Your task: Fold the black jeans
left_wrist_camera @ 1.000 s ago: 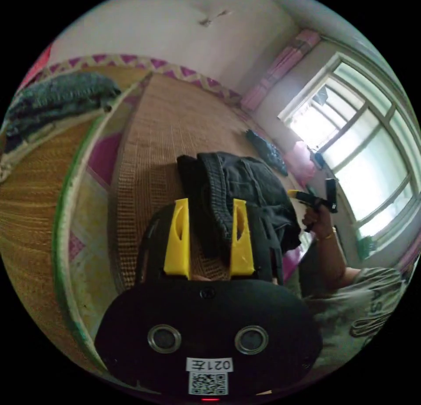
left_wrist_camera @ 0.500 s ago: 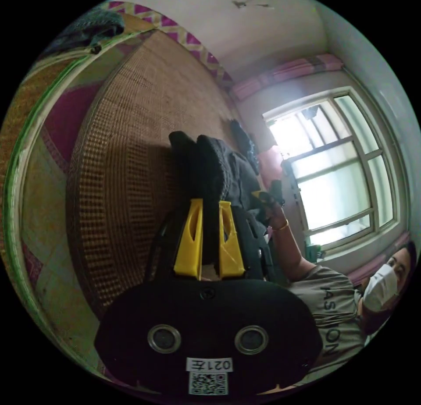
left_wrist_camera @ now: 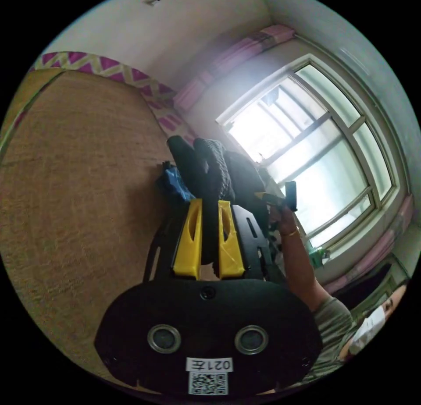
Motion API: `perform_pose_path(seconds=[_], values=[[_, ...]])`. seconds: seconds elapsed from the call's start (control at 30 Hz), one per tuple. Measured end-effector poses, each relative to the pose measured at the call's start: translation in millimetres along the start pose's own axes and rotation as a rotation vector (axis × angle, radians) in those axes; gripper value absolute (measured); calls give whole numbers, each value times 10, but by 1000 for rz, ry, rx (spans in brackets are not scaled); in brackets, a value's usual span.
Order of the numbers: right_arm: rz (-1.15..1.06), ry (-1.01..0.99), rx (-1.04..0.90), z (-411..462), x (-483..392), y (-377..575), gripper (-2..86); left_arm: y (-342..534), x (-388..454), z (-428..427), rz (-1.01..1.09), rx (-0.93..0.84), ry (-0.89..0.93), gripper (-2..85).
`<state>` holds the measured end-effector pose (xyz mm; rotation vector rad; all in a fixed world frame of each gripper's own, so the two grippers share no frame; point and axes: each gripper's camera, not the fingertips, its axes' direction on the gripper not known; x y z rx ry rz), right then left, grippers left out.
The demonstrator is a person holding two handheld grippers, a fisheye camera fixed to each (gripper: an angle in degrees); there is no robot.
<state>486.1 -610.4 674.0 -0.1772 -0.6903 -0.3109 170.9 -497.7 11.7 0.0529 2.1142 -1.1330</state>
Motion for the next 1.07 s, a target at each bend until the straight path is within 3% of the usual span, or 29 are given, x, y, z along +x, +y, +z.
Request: perform_pose_path(seconds=[0.07,0.2,0.33,0.47,0.63,0.83,1.0,1.07], values=[[67,72,10,97,323,-166,79,-148,-127,383,-27,8,-22,60],[191,440,-84,744,906,-62,98,109,-532,952,-83,-125,-137,8],[219,368,24,976,1131,410,99,564,-505,583,7,-99,-121,-7],[132,278,89,1073,801,799,92,1035,-269,-42,90,-101,-103,-9],[-218,162,77,1871,-573,1506,88,2102,259,-1253,278,-40,-258,-10],[-628,113,48,3312,-2301,2594,119,3312,333,-2418,228,184,-346,-10],[-824,46,-26,4688,-3470,3161,129,3631,224,-2769,257,338,-199,-10],[-866,25,-56,5215,-3858,3277,119,3711,181,-2808,257,383,-220,-9]])
